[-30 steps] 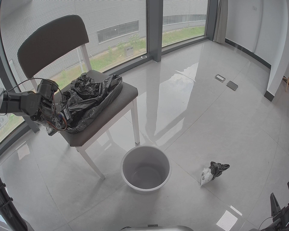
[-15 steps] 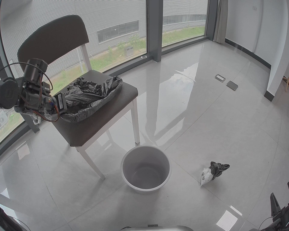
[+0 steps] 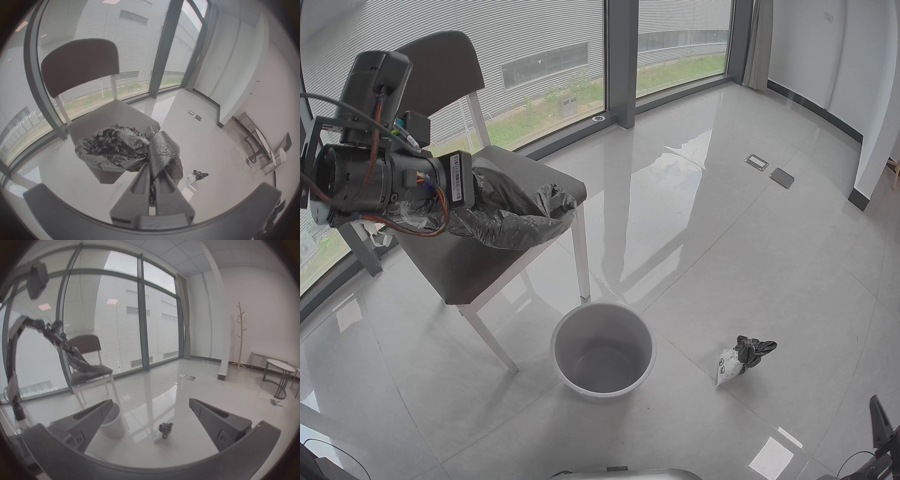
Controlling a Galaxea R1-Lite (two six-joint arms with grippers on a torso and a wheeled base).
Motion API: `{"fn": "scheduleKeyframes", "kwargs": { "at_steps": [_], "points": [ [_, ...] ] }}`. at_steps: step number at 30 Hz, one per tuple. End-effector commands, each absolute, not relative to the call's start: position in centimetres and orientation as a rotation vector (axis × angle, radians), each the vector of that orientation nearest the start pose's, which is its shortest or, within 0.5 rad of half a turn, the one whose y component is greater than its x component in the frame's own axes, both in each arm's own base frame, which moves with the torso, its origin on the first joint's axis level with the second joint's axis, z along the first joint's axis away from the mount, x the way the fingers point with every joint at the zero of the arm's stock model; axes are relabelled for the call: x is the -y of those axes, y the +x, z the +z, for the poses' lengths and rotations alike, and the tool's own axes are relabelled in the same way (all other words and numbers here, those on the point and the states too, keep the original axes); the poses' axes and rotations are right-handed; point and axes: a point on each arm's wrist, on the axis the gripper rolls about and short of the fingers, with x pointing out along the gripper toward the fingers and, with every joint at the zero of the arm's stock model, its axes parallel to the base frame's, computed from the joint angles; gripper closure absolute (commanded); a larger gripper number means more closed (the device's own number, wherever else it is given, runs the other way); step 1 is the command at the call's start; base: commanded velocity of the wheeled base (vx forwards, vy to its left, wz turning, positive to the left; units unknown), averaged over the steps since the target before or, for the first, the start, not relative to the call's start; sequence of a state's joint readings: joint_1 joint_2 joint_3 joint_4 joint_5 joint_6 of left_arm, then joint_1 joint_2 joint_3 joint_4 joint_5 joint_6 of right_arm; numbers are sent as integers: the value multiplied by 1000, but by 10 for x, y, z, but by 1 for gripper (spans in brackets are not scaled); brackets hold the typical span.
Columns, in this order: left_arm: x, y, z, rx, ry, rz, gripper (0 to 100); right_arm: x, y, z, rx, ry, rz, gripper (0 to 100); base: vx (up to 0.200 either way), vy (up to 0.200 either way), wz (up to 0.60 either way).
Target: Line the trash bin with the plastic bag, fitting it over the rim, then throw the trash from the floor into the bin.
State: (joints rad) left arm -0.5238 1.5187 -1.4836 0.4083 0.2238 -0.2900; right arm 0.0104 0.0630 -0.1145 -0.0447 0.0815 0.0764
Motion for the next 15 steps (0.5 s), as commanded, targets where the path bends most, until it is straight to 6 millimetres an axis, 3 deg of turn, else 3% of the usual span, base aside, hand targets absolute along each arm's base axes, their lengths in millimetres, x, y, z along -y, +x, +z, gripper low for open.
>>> {"fn": "scheduleKeyframes", "kwargs": {
  "at_steps": [1, 5, 7, 15],
  "points": [
    [163, 196, 368, -306, -48, -416, 100, -5, 3, 193, -17, 166, 273, 0, 0, 0, 0],
    [177, 192, 377, -290, -45, -474, 100, -9, 27, 199, -177, 158, 340, 0, 0, 0, 0],
    [182, 189, 379, -287, -46, -504, 100, -13, 49, 204, -283, 157, 350, 0, 0, 0, 0],
    [202, 186, 391, -250, -63, -562, 100, -28, 102, 185, -543, 118, 391, 0, 0, 0, 0]
  ]
}}
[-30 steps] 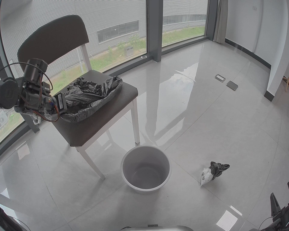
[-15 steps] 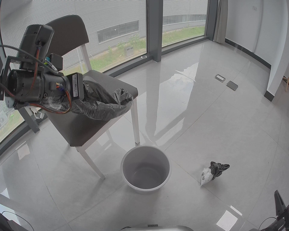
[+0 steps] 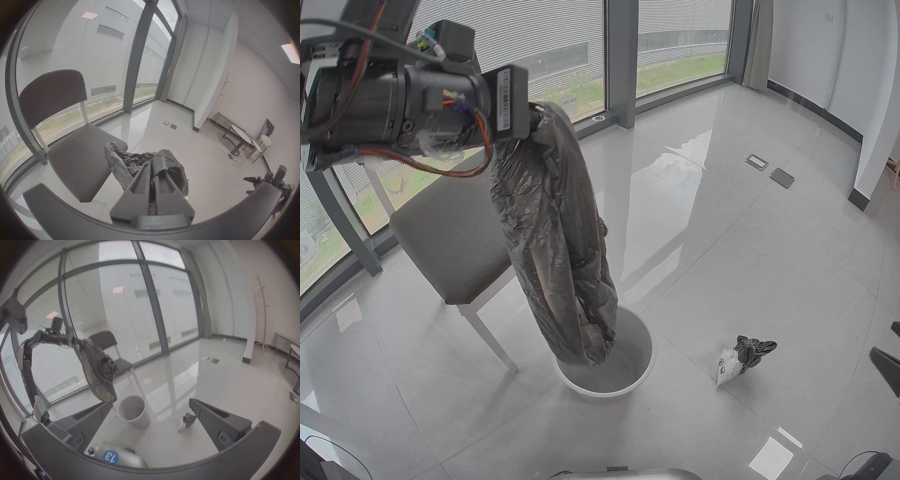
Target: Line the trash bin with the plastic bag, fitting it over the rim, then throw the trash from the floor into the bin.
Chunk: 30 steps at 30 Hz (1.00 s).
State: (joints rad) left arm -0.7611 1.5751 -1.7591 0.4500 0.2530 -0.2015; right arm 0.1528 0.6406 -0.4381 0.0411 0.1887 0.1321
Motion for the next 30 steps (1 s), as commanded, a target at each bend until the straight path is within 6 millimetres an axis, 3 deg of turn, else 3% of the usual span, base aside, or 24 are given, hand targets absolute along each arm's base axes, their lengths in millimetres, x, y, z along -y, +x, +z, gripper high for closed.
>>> {"fn": "scheduleKeyframes", "kwargs": {
  "at_steps": [1, 5, 17, 25, 30],
  "points": [
    [205, 185, 393, -247, -63, -568, 100, -32, 109, 183, -565, 114, 408, 0, 0, 0, 0],
    [209, 180, 400, -259, -54, -588, 100, -52, 129, 181, -549, 88, 495, 0, 0, 0, 0],
    [220, 177, 382, -378, 31, -603, 100, -96, 198, 163, -533, 54, 545, 0, 0, 0, 0],
    [229, 183, 371, -415, 63, -598, 100, -135, 213, 141, -586, 10, 653, 0, 0, 0, 0],
    [224, 182, 373, -418, 62, -588, 100, -149, 212, 132, -623, -16, 695, 0, 0, 0, 0]
  ]
}}
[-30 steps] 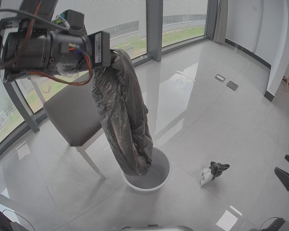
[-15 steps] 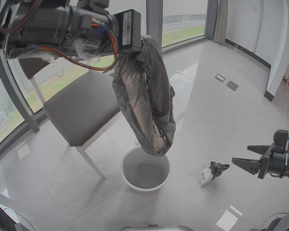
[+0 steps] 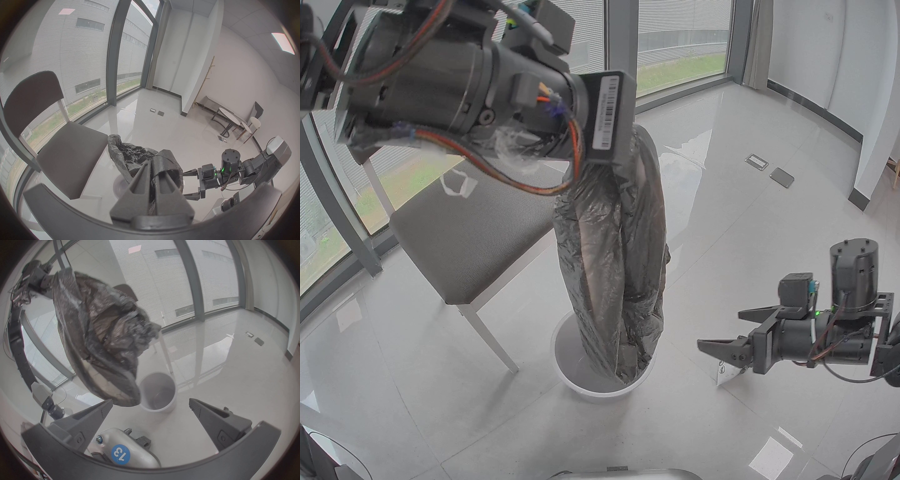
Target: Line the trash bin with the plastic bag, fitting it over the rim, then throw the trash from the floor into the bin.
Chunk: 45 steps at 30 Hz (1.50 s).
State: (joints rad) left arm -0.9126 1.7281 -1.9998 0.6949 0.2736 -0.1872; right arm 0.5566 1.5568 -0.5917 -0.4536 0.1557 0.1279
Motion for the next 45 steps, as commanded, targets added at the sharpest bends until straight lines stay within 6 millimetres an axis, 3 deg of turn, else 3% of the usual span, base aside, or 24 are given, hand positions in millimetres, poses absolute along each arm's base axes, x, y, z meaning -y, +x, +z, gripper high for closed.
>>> {"fn": "scheduleKeyframes", "kwargs": {
  "at_steps": [1, 9, 12, 14, 20, 25, 30, 33, 45],
  "points": [
    [222, 181, 376, -410, 52, -593, 100, -151, 211, 130, -631, -20, 702, 0, 0, 0, 0],
    [209, 182, 383, -388, 15, -560, 100, -162, 211, 114, -689, -50, 725, 0, 0, 0, 0],
    [198, 176, 396, -333, -54, -561, 100, -163, 210, 113, -693, -53, 727, 0, 0, 0, 0],
    [185, 166, 417, -208, -157, -579, 100, -163, 210, 111, -700, -57, 723, 0, 0, 0, 0],
    [183, 163, 389, -142, -198, -603, 100, -166, 213, 109, -703, -65, 708, 0, 0, 0, 0],
    [181, 161, 391, -117, -210, -609, 100, -171, 226, 115, -659, -52, 696, 0, 0, 0, 0],
    [179, 159, 394, -110, -217, -643, 100, -176, 253, 134, -551, -17, 626, 0, 0, 0, 0],
    [179, 159, 395, -109, -218, -645, 100, -175, 259, 140, -526, -13, 617, 0, 0, 0, 0],
    [180, 157, 406, -80, -233, -658, 100, -196, 280, 136, -504, -7, 636, 0, 0, 0, 0]
  ]
}}
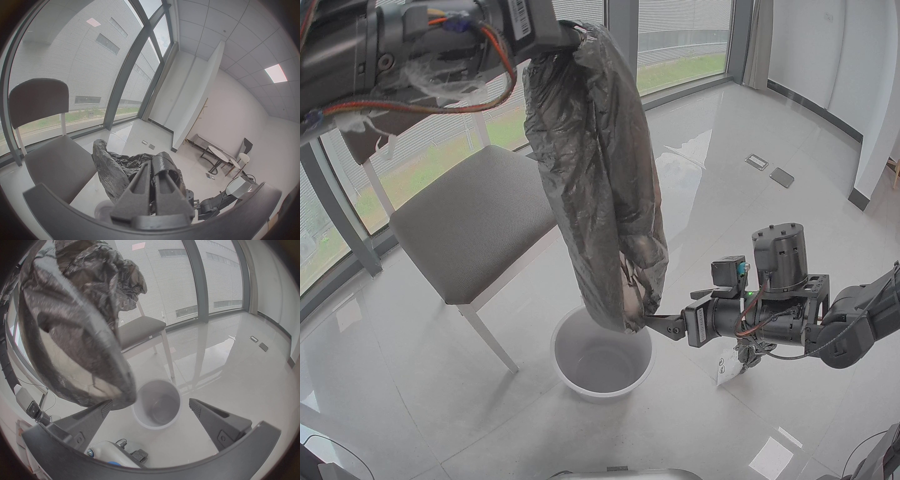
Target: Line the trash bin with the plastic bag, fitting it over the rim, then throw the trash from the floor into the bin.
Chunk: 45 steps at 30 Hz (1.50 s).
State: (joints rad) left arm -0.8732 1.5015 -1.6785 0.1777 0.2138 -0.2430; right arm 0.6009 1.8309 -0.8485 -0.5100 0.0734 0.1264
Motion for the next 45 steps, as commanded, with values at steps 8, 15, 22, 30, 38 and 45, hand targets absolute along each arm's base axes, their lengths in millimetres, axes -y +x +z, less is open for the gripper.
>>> {"fn": "scheduleKeyframes", "kwargs": {
  "at_steps": [8, 15, 22, 30, 38, 45],
  "points": [
    [183, 154, 406, -92, -231, -677, 100, -209, 304, 139, -459, 13, 631, 0, 0, 0, 0],
    [185, 156, 405, -96, -230, -679, 100, -224, 310, 145, -417, 33, 658, 0, 0, 0, 0],
    [187, 157, 405, -96, -233, -692, 100, -241, 301, 142, -428, 47, 699, 0, 0, 0, 0],
    [190, 160, 408, -89, -241, -691, 100, -250, 303, 134, -437, 43, 713, 0, 0, 0, 0],
    [192, 162, 407, -90, -240, -691, 100, -252, 305, 128, -439, 44, 714, 100, 0, 0, 0],
    [192, 163, 408, -87, -242, -699, 100, -251, 304, 130, -434, 52, 714, 100, 0, 0, 0]
  ]
}}
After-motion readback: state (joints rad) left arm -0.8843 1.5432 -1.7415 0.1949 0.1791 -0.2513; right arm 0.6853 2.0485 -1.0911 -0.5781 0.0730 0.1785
